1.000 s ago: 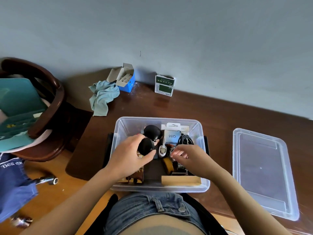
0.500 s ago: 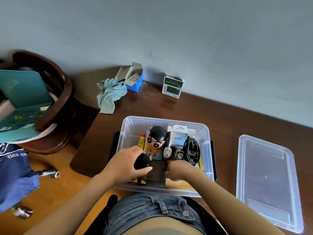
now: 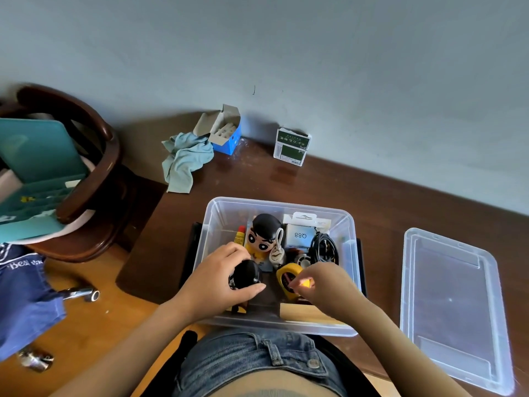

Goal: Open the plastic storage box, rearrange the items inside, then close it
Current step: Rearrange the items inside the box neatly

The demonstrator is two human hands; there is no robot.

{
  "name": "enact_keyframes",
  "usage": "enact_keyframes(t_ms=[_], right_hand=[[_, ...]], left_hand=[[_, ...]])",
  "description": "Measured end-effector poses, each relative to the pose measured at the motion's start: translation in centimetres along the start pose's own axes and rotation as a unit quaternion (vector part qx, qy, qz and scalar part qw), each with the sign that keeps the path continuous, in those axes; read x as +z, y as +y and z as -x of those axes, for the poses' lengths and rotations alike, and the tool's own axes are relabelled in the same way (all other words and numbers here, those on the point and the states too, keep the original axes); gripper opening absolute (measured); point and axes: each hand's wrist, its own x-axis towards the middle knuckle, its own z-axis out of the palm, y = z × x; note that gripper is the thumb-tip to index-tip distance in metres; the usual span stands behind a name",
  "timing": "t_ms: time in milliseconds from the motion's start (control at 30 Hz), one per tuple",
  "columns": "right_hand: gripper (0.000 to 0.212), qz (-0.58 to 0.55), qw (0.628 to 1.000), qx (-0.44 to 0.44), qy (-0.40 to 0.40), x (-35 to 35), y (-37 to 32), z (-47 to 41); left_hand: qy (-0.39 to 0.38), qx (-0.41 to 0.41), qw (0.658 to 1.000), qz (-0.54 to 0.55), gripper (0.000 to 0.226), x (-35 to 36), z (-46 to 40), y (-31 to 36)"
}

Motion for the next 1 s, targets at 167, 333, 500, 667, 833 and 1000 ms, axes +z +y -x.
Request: enact_keyframes(t_ms=[167,333,500,667,833,1000], right_hand=[[0.021,-0.121,0.986,-0.021,0.116,-2.1,2.0,2.1],[0.033,-0.285,0.943,-0.043,0.166,-3.6,3.4,3.4],[0.041,-0.508,0.853,-0.026,0.117,-4.4,2.9,4.1],[0.030,-0.518,0.855,-0.029,0.005,-2.3,-0.2,2.9],[0.020,-0.463,0.885,-0.045,-0.032,0.4,-4.0,-0.4],[0.027,-0.402,0.913,-0.031,-0.065,2.2,-6.1,-3.2]], left_hand=[[0.002,0.015,0.999,-0.032,0.049,0.7,-0.7,0.2],[-0.058,0.022,0.994,-0.093,0.033,1.5,-1.6,1.3],[-0.063,-0.040,0.988,0.136,0.009,1.6,-2.3,2.4],[-0.033,-0.149,0.961,0.230,0.013,0.3,-2.8,2.6],[0.067,-0.111,0.990,0.047,0.007,-1.8,-2.0,1.5],[0.077,-0.101,0.992,-0.016,0.024,-2.5,-0.1,-0.2]])
